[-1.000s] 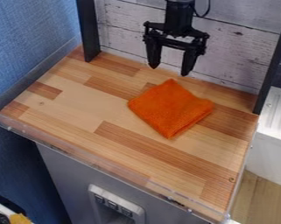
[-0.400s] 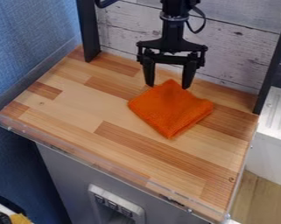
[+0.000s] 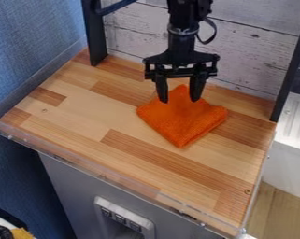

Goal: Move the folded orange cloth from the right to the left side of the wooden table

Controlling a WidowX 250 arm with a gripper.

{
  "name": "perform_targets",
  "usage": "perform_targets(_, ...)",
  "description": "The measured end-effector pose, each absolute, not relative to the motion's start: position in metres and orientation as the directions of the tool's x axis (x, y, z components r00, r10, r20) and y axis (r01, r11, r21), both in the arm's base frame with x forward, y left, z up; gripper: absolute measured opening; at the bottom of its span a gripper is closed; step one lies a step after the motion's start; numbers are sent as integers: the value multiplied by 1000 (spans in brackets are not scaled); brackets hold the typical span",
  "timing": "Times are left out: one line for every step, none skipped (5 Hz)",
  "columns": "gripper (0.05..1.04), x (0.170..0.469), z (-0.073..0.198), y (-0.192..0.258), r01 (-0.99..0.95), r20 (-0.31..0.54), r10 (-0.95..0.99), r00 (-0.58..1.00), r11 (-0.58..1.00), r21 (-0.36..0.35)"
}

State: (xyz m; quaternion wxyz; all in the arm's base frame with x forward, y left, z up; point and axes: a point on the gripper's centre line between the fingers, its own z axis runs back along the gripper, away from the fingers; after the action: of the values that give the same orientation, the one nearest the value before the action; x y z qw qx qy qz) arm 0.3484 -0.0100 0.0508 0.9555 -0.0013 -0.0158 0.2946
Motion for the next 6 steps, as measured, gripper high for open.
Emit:
perform_targets(371, 349, 45, -10, -613, 46, 614, 788, 790, -28)
perform_targets(158, 349, 40, -14, -648, 66, 649, 758, 761, -40)
perform_targets(66, 349, 28, -20, -674, 62, 674, 736, 738, -26)
perform_targets(59, 344, 19, -20, -690, 57, 689, 723, 724, -3)
perform_targets(59, 342, 14, -18, -700, 55, 698, 714, 714, 18)
perform_targets(59, 338, 12, -15, -642, 43, 641, 767, 766, 38)
